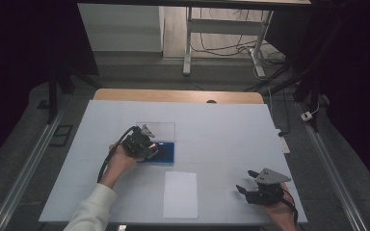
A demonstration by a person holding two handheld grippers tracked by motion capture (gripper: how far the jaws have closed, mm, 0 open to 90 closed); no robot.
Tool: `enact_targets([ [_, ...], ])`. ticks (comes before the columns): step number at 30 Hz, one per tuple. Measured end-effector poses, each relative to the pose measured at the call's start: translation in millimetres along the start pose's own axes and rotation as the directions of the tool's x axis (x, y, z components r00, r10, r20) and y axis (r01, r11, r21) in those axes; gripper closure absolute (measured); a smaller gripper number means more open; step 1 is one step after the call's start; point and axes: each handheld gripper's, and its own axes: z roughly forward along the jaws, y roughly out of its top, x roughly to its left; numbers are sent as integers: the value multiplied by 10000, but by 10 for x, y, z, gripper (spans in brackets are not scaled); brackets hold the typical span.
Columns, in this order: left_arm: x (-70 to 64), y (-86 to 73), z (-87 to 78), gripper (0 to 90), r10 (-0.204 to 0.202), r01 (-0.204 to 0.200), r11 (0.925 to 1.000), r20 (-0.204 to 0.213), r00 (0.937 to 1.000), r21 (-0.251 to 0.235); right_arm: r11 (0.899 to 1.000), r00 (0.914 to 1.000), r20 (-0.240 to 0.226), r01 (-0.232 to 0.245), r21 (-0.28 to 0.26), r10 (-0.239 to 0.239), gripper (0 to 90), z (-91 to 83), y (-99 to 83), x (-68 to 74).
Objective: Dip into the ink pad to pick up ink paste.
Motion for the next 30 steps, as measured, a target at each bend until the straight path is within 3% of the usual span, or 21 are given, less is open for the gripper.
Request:
enact_targets([
  [19, 4, -5, -12, 707, 5, -5, 10000, -7, 10000, -63, 10000, 10000, 21, -39, -5, 39, 279, -4, -5, -11],
  [23, 12, -8, -51, 705, 97, -95, 9998, 77, 9999, -202, 10000, 10000, 35, -50, -15, 50, 280, -10, -7, -16],
  [27, 67, -33, -79, 704, -51, 63, 9994, 373, 9993, -332, 9999, 9999, -25, -114, -105, 114, 279, -17, -2, -17],
  [30, 97, -46, -127, 702, -137, 158, 9980, 331, 9994, -613, 9999, 10000, -21, -93, -98, 93, 279, -20, 3, -12],
])
